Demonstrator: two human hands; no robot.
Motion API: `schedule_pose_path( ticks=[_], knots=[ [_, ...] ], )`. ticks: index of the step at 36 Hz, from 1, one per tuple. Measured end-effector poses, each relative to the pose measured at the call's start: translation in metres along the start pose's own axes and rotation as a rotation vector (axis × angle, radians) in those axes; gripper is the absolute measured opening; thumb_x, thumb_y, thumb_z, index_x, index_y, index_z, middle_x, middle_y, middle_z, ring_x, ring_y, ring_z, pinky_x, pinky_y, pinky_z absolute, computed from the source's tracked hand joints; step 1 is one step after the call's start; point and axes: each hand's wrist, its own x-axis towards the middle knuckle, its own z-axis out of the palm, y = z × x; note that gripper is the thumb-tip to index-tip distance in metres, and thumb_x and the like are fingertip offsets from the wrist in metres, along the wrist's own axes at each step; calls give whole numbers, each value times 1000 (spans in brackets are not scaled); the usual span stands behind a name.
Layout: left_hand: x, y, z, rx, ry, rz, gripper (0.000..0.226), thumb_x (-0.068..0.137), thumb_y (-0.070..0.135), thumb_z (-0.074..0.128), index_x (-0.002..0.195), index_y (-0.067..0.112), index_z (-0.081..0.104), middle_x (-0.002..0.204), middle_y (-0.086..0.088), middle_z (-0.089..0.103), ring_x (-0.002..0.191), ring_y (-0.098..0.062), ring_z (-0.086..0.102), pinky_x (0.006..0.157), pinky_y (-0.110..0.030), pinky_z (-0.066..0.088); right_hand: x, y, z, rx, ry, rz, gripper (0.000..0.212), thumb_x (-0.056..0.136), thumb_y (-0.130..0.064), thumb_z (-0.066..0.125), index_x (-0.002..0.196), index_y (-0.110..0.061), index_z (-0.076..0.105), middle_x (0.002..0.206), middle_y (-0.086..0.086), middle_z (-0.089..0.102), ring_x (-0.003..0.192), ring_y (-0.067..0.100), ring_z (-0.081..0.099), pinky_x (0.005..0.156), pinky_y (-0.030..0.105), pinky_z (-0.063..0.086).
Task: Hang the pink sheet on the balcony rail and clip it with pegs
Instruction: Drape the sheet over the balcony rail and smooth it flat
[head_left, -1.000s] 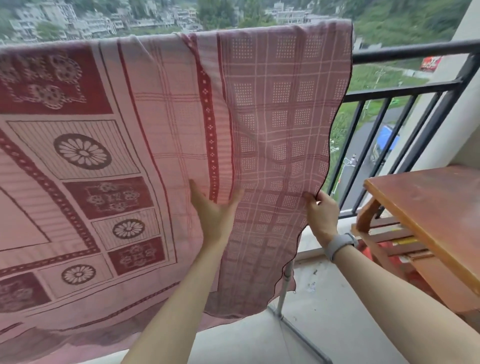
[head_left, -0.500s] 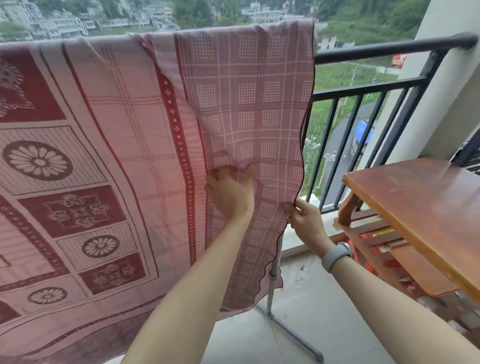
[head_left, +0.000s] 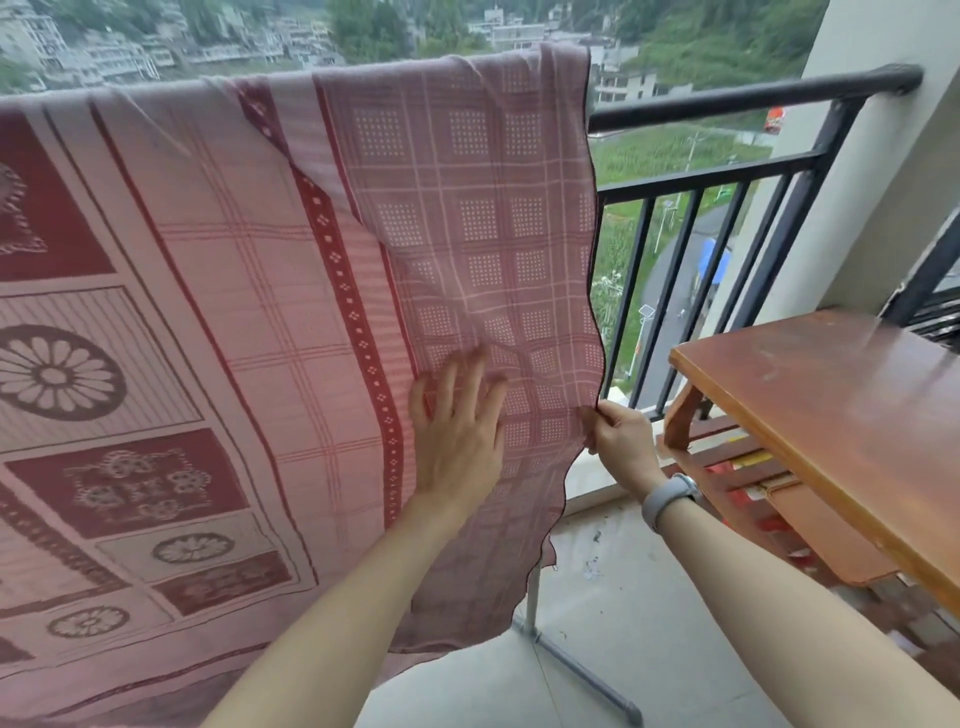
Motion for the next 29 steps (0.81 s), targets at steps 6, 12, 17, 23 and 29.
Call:
schedule_pose_path(
  ticks=[6, 12, 17, 23, 29],
  knots=[
    [-12, -8, -7, 5, -51, 39, 45, 80, 29, 65, 122, 21, 52, 143, -7, 41, 132, -32, 24, 108, -55, 15, 4, 11, 5, -108, 17, 106, 24, 88, -11, 49, 69, -6, 63, 66, 11, 60, 66, 29, 53, 57, 35, 39],
    [8, -37, -37, 48, 12, 61, 49, 79, 25, 65, 125, 18, 51, 140, -12, 42, 131, -34, 28, 106, -58, 21, 1, -45, 13, 10, 203, -36, 34, 91, -10, 48, 124, -7, 45, 105, 8, 52, 86, 23, 55, 76, 33, 47],
    [23, -65, -71, 67, 88, 104, 49, 80, 20, 64, 127, 17, 50, 146, -13, 35, 135, -32, 19, 107, -60, 14, -16, -109, 27, -45, 383, -399, 28, 89, -3, 44, 117, 1, 43, 108, 13, 45, 88, 19, 48, 76, 26, 43],
    [18, -119, -128, 89, 214, 132, 46, 86, 23, 48, 131, 17, 47, 148, -10, 27, 137, -30, 15, 109, -58, 11, -44, -166, 71, -297, 326, -717, 35, 81, -11, 39, 116, -8, 46, 118, 14, 53, 109, 27, 47, 93, 43, 43],
    [-28, -222, -184, 133, 305, -65, 47, 79, 21, 60, 125, 18, 50, 144, -11, 30, 134, -31, 20, 107, -57, 13, -89, -231, 152, -355, 240, -893, 41, 76, -4, 43, 114, -12, 52, 117, 8, 56, 110, 21, 44, 91, 38, 38]
  ],
)
